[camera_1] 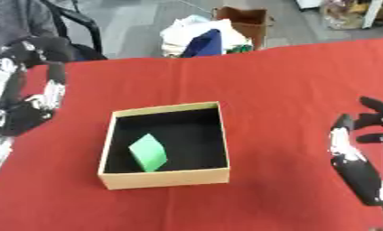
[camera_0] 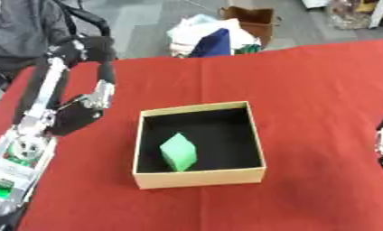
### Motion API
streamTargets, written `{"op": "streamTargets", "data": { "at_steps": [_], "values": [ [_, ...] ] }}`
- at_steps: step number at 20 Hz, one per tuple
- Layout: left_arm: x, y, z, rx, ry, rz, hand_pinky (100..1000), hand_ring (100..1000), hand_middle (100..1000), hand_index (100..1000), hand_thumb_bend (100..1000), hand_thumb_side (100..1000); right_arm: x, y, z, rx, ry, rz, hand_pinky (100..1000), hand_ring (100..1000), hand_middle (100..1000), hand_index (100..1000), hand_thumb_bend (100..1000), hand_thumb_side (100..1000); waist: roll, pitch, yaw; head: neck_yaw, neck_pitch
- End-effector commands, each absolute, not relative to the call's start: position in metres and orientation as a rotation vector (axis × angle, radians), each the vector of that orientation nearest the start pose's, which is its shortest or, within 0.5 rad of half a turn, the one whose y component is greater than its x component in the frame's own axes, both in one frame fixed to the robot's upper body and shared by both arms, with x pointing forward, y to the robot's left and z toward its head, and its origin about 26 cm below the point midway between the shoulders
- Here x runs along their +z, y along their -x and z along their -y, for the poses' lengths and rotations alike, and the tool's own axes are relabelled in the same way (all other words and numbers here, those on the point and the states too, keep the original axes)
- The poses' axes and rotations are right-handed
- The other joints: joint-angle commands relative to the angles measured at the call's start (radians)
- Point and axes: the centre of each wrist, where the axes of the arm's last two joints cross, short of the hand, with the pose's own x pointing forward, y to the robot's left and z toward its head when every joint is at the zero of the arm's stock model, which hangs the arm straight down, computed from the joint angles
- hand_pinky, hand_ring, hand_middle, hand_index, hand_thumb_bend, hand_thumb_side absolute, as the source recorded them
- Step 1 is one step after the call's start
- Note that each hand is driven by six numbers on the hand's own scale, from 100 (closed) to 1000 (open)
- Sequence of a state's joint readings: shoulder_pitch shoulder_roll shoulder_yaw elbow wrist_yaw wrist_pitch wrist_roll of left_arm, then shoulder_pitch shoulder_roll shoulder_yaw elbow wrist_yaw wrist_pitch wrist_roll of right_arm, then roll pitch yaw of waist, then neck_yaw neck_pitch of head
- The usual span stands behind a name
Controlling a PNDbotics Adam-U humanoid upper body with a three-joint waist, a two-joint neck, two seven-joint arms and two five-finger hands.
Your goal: Pick up objects on the table and place them in the box.
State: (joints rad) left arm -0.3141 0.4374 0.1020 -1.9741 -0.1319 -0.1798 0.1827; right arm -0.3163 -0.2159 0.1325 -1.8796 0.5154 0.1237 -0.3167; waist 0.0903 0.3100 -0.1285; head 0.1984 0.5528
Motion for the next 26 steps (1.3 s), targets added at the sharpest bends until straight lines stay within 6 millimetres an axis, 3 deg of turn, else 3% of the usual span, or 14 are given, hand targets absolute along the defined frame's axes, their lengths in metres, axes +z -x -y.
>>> {"op": "streamTargets", "data": {
  "at_steps": [1,9,16,26],
  "values": [
    [0.219,-0.295,-0.303,-0.148,-0.499,2.507,668,648,609,787,100,536,0.168,-0.314,0.213,0.285,0.753,2.166,550,766,512,844,100,562,-0.006,-0.019,0.003,-0.006,0.004],
    [0.190,-0.293,-0.292,-0.080,-0.420,2.406,666,651,612,790,100,566,0.167,-0.314,0.215,0.268,0.764,2.155,552,774,521,851,100,556,-0.020,-0.024,0.016,-0.007,0.079],
    [0.177,-0.293,-0.281,-0.043,-0.376,2.357,664,649,610,788,100,578,0.167,-0.314,0.214,0.264,0.758,2.153,553,774,521,847,100,554,-0.030,-0.027,0.021,0.000,0.140],
    [0.171,-0.293,-0.278,-0.050,-0.350,2.337,663,647,608,785,100,585,0.167,-0.314,0.213,0.277,0.750,2.155,553,772,518,843,100,552,-0.032,-0.031,0.020,0.015,0.158]
  ]
}}
